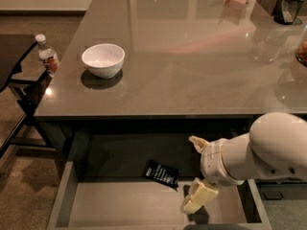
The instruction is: Pick rxbar blueberry from top drawer and place on counter
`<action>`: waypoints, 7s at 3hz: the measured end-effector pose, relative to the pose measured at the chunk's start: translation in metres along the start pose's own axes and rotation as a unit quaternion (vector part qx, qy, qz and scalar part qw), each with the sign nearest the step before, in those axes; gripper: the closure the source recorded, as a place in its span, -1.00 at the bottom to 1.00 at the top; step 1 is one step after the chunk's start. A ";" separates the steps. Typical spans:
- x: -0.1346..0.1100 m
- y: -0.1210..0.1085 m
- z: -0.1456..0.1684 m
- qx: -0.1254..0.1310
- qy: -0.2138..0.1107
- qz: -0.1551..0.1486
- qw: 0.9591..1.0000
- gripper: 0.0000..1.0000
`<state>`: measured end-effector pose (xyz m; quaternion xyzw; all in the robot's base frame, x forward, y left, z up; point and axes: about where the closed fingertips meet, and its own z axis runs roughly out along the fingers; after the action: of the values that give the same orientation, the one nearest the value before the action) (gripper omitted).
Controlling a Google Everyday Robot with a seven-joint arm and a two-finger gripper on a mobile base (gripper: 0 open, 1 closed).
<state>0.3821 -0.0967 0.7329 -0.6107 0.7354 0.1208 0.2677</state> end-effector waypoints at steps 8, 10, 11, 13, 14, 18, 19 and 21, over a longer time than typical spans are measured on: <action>0.022 -0.012 0.106 0.057 -0.075 0.039 0.995 -1.00; 0.018 -0.031 0.148 0.072 -0.083 0.052 0.993 -1.00; 0.018 -0.031 0.148 0.072 -0.083 0.052 0.993 -1.00; 0.018 -0.031 0.148 0.072 -0.083 0.052 0.993 -0.16; 0.018 -0.031 0.148 0.072 -0.083 0.052 0.993 0.30; 0.018 -0.031 0.148 0.072 -0.083 0.052 0.993 0.19; 0.018 -0.031 0.148 0.072 -0.083 0.052 0.993 -0.28; 0.017 -0.031 0.148 0.072 -0.083 0.052 0.993 -1.00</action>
Offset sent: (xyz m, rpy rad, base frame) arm 0.0118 -0.0014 0.0015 0.0006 -0.0417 -0.0291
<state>0.4462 -0.0435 0.6055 -0.5385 0.7481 0.1318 0.3648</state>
